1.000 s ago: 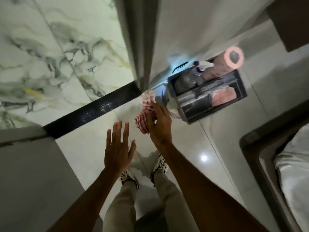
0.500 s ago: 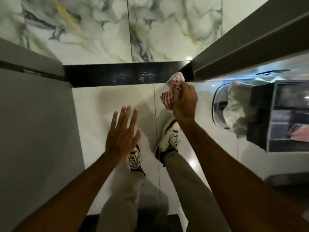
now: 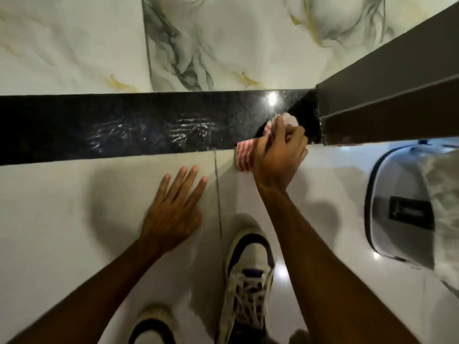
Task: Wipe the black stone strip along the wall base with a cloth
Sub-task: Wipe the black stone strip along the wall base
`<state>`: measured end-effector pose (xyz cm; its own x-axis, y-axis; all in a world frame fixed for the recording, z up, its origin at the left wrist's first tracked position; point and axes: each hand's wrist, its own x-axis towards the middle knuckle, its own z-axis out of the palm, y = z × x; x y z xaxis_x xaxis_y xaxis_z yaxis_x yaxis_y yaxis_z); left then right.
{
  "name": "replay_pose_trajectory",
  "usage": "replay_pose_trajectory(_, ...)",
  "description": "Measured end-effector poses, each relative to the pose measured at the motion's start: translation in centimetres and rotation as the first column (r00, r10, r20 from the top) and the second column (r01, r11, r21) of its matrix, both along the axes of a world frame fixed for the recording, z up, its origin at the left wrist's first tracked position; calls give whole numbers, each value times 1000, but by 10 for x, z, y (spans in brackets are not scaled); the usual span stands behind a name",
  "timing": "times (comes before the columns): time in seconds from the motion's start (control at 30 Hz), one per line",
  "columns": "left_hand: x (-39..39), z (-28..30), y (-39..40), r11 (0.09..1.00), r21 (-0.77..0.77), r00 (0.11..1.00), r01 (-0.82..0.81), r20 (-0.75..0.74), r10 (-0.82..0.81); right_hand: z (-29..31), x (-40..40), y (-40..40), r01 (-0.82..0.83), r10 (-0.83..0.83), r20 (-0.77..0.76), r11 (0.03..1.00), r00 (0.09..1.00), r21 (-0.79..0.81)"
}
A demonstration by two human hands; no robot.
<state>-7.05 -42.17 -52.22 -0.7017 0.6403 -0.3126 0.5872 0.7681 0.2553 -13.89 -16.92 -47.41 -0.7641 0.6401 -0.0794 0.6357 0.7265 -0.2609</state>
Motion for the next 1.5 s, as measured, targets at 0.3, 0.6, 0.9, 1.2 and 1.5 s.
replay_pose_trajectory(0.3, -9, -34, 2, 989, 143, 984, 20, -180, 6, -59, -56, -19, -200, 201, -141, 980, 969, 22)
replay_pose_trajectory(0.6, -9, -31, 4, 991, 126, 982, 42, -190, -17, -46, 26, 13, -145, 149, -109, 988, 983, 42)
replay_pose_trajectory(0.9, -8, -34, 3, 992, 125, 983, 27, -184, -3, -50, 33, -10, -431, 432, -92, 902, 897, 36)
replay_pose_trajectory(1.2, -2, -40, 1, 982, 132, 962, -132, -222, 159, -48, -34, 7, -145, 145, -126, 989, 981, 15)
replay_pose_trajectory(1.5, 16, -32, -25, 952, 112, 937, -286, -173, 303, -51, 59, -44, -464, 476, -111, 878, 872, 115)
